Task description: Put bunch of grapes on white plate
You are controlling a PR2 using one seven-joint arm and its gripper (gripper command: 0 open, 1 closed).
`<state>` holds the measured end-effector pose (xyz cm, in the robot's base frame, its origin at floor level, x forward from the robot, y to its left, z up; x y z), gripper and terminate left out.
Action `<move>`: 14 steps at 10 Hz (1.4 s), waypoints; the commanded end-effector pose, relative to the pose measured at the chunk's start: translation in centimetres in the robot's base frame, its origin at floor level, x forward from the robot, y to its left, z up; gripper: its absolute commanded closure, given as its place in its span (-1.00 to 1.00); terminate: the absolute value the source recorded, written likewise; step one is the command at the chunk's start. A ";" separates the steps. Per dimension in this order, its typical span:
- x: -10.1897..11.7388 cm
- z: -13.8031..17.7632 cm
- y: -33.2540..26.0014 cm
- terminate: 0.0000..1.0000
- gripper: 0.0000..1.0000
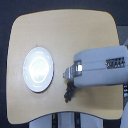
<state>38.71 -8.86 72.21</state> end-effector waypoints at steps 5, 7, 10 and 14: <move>-0.3 -0.5 0.9 -1.00 1.00; -0.3 -0.2 0.7 -1.00 1.00; -0.4 0.0 0.5 -1.00 1.00; -0.3 0.0 1.2 -1.00 1.00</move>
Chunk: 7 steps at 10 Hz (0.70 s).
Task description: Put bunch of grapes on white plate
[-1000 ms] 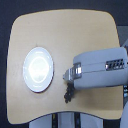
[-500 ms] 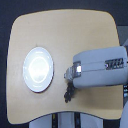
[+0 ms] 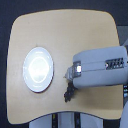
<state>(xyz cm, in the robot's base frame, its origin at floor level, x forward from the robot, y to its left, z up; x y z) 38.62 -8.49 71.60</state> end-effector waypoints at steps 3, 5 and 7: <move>0.2 1.1 0.7 -1.00 1.00; 0.4 1.5 0.5 -1.00 1.00; 0.5 2.0 0.3 -1.00 1.00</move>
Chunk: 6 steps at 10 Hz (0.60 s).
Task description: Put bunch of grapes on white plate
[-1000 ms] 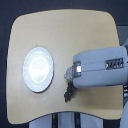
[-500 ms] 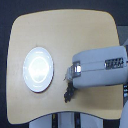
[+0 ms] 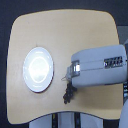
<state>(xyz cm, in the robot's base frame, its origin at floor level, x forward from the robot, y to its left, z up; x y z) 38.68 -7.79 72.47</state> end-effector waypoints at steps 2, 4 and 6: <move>0.6 1.7 -0.8 -1.00 1.00; 1.0 2.9 -0.7 -1.00 1.00; 1.7 6.0 0.6 -1.00 1.00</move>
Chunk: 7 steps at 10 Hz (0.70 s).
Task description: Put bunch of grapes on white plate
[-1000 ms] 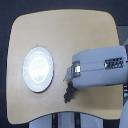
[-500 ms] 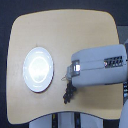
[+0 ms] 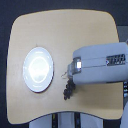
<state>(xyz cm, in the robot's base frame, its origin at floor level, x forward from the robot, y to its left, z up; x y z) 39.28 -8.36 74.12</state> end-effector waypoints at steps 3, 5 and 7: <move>3.6 10.8 2.9 -1.00 1.00; 4.6 14.2 4.2 -1.00 1.00; 5.1 16.0 5.3 -1.00 1.00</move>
<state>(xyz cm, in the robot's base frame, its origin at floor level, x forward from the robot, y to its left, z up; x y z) 42.45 -5.69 83.36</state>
